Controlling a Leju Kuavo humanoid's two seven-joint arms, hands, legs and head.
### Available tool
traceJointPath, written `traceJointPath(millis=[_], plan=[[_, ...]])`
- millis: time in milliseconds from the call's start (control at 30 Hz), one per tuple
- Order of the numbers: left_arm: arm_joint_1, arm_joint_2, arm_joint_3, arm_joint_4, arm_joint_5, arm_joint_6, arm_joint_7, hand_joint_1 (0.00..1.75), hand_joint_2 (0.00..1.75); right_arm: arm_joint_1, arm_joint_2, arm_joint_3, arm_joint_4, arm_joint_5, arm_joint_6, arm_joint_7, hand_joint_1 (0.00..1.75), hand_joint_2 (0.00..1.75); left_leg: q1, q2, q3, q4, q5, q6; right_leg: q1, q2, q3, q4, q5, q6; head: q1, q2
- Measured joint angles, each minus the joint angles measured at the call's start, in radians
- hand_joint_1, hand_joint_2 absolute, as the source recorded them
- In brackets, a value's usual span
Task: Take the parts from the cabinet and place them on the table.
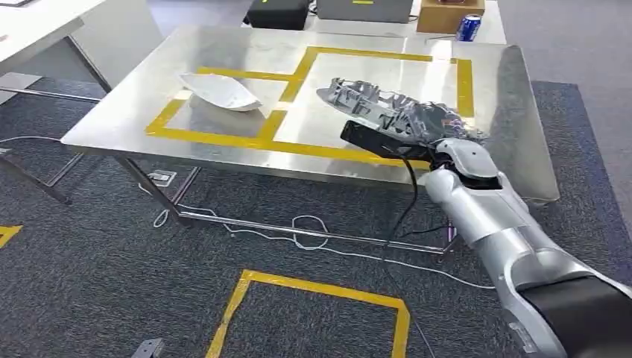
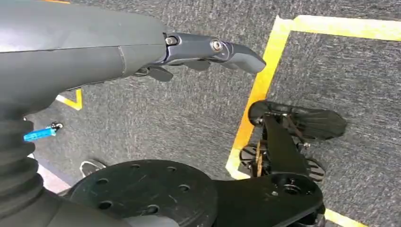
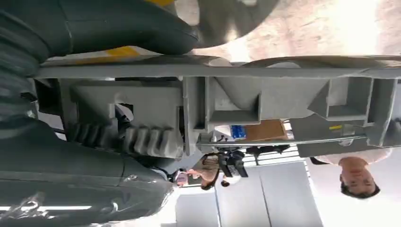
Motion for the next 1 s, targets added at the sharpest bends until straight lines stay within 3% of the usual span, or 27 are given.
traceJointPath(millis=[133, 200, 233, 267, 300, 367, 400, 433, 467, 533, 567, 600, 633, 667, 767, 800, 867, 900, 933, 967, 1000], plan=[[0.000, 0.000, 0.000, 0.000, 0.000, -0.005, -0.002, 0.00, 1.75, 0.000, 0.000, 0.000, 0.009, -0.017, -0.009, -0.005, 1.75, 1.75, 0.000, 0.000, 0.000, 0.000, 0.000, 0.000, 0.000, 0.000, 0.000, 0.000, 0.000, 0.000, 0.000, 0.000], [0.000, 0.003, 0.000, 0.000, 0.003, -0.012, -0.012, 0.00, 1.75, -0.001, 0.000, 0.000, 0.010, -0.021, -0.012, -0.009, 1.75, 1.75, -0.003, 0.000, -0.001, 0.000, -0.003, 0.017, -0.005, 0.001, 0.003, -0.017, 0.006, 0.011, -0.002, 0.000], [0.000, 0.003, 0.000, 0.000, 0.004, -0.016, -0.021, 0.00, 1.75, -0.003, 0.000, 0.000, 0.010, -0.023, -0.012, -0.010, 1.75, 1.75, 0.004, 0.001, 0.013, -0.027, 0.006, 0.021, 0.003, 0.003, 0.009, -0.026, 0.007, 0.015, -0.003, 0.000], [0.000, 0.003, 0.000, 0.000, 0.004, -0.021, -0.027, 0.00, 1.75, -0.003, -0.002, 0.000, 0.011, -0.023, -0.013, -0.010, 1.75, 1.75, 0.011, 0.003, 0.026, -0.046, 0.013, 0.019, 0.004, 0.001, 0.001, -0.011, 0.001, 0.014, 0.001, 0.000], [0.000, 0.003, 0.000, 0.000, 0.004, -0.024, -0.031, 0.00, 1.75, -0.007, -0.002, 0.001, 0.013, -0.025, -0.015, -0.011, 1.75, 1.75, 0.015, 0.005, 0.030, -0.052, 0.015, 0.023, 0.004, 0.001, -0.023, 0.037, -0.028, 0.017, 0.006, 0.000], [-0.001, 0.003, 0.000, 0.000, 0.004, -0.025, -0.032, 0.00, 1.75, -0.007, -0.002, 0.002, 0.017, -0.025, -0.022, -0.013, 1.75, 1.75, 0.019, 0.006, 0.033, -0.051, 0.011, 0.021, -0.001, 0.000, -0.103, 0.192, -0.091, 0.026, 0.005, 0.000], [0.000, 0.003, 0.000, 0.000, 0.004, -0.025, -0.034, 0.00, 1.75, -0.006, -0.003, 0.003, 0.020, -0.025, -0.023, -0.015, 1.75, 1.75, 0.021, 0.006, 0.035, -0.050, 0.008, 0.018, -0.004, 0.000, -0.145, 0.265, -0.111, 0.031, 0.004, 0.000], [0.001, 0.003, 0.000, 0.000, 0.004, -0.025, -0.033, 0.00, 1.75, -0.003, -0.004, 0.004, 0.022, -0.025, -0.023, -0.015, 1.75, 1.75, 0.025, 0.005, 0.038, -0.048, 0.001, 0.013, -0.007, 0.000, -0.168, 0.290, -0.103, 0.037, 0.005, 0.000], [0.002, 0.003, 0.000, 0.000, 0.004, -0.025, -0.033, 0.00, 1.75, 0.000, -0.005, 0.005, 0.025, -0.025, -0.022, -0.015, 1.75, 1.75, 0.031, 0.003, 0.043, -0.044, -0.007, 0.007, -0.010, -0.001, -0.163, 0.264, -0.067, 0.042, 0.005, 0.000], [0.003, 0.000, 0.000, 0.000, 0.004, -0.025, -0.033, 0.00, 1.75, 0.003, -0.004, 0.008, 0.028, -0.025, -0.022, -0.015, 1.75, 1.75, 0.045, 0.000, 0.053, -0.027, -0.030, -0.011, -0.022, -0.003, -0.097, 0.102, 0.038, 0.059, 0.005, 0.000], [0.002, 0.000, 0.000, 0.000, 0.004, -0.024, -0.033, 0.00, 1.75, 0.003, -0.005, 0.009, 0.029, -0.024, -0.022, -0.015, 1.75, 1.75, 0.047, 0.000, 0.054, -0.011, -0.046, -0.023, -0.032, -0.004, -0.066, 0.022, 0.070, 0.073, 0.006, 0.000], [0.002, 0.013, 0.000, 0.000, 0.004, -0.022, -0.033, 0.00, 1.75, 0.002, -0.010, 0.010, 0.033, -0.023, -0.021, -0.016, 1.75, 1.75, 0.043, -0.001, 0.045, -0.001, -0.058, -0.035, -0.025, 0.007, -0.045, 0.021, 0.031, 0.080, 0.016, 0.000], [0.001, 0.010, 0.000, 0.000, 0.004, -0.021, -0.033, 0.00, 1.75, 0.003, -0.003, 0.012, 0.033, -0.022, -0.022, -0.018, 1.75, 1.75, 0.041, -0.001, 0.043, 0.007, -0.063, -0.036, -0.028, 0.008, -0.049, 0.020, 0.023, 0.044, 0.014, 0.000], [0.001, 0.007, 0.000, 0.000, 0.004, -0.021, -0.032, 0.00, 1.75, 0.005, -0.005, 0.013, 0.034, -0.023, -0.022, -0.018, 1.75, 1.75, 0.041, -0.001, 0.048, 0.003, -0.064, -0.037, -0.026, 0.008, -0.051, 0.022, 0.016, 0.033, -0.002, 0.000], [0.002, 0.007, 0.000, 0.000, 0.004, -0.020, -0.030, 0.00, 1.75, 0.006, -0.006, 0.014, 0.032, -0.019, -0.023, -0.018, 1.75, 1.75, 0.047, 0.004, 0.060, 0.005, -0.081, -0.046, -0.025, 0.011, -0.035, 0.024, -0.003, 0.003, -0.006, 0.000], [-0.001, 0.005, 0.000, 0.000, 0.004, -0.020, -0.030, 0.00, 1.75, 0.005, -0.006, 0.014, 0.033, -0.019, -0.023, -0.018, 1.75, 1.75, 0.045, 0.015, 0.039, 0.048, -0.089, -0.051, -0.026, 0.009, -0.024, 0.022, -0.011, -0.007, -0.011, 0.000], [-0.003, 0.005, 0.000, 0.000, 0.003, -0.020, -0.029, 0.00, 1.75, 0.012, -0.006, 0.014, 0.037, -0.020, -0.022, -0.019, 1.75, 1.75, 0.045, 0.022, -0.069, 0.220, -0.140, -0.058, -0.025, 0.008, 0.003, 0.008, -0.027, -0.013, -0.017, 0.000], [-0.001, 0.004, 0.000, 0.000, 0.003, -0.020, -0.029, 0.00, 1.75, 0.018, -0.007, 0.014, 0.039, -0.020, -0.022, -0.020, 1.75, 1.75, 0.045, 0.022, -0.123, 0.293, -0.152, -0.058, -0.025, 0.008, 0.018, 0.003, -0.036, -0.013, -0.017, 0.000], [0.002, 0.003, 0.000, 0.000, 0.003, -0.020, -0.027, 0.00, 1.75, 0.026, -0.008, 0.015, 0.042, -0.022, -0.023, -0.022, 1.75, 1.75, 0.045, 0.022, -0.164, 0.328, -0.141, -0.056, -0.025, 0.008, 0.034, -0.001, -0.046, -0.013, -0.016, 0.000], [0.006, 0.003, 0.000, 0.000, 0.003, -0.021, -0.025, 0.00, 1.75, 0.033, -0.008, 0.015, 0.044, -0.024, -0.023, -0.024, 1.75, 1.75, 0.044, 0.022, -0.180, 0.318, -0.099, -0.051, -0.025, 0.009, 0.053, -0.005, -0.054, -0.011, -0.017, 0.000], [0.009, 0.003, 0.000, 0.000, 0.003, -0.021, -0.025, 0.00, 1.75, 0.036, -0.008, 0.015, 0.045, -0.026, -0.023, -0.025, 1.75, 1.75, 0.042, 0.023, -0.177, 0.257, -0.026, -0.043, -0.026, 0.009, 0.077, -0.011, -0.069, -0.009, -0.016, 0.000]])
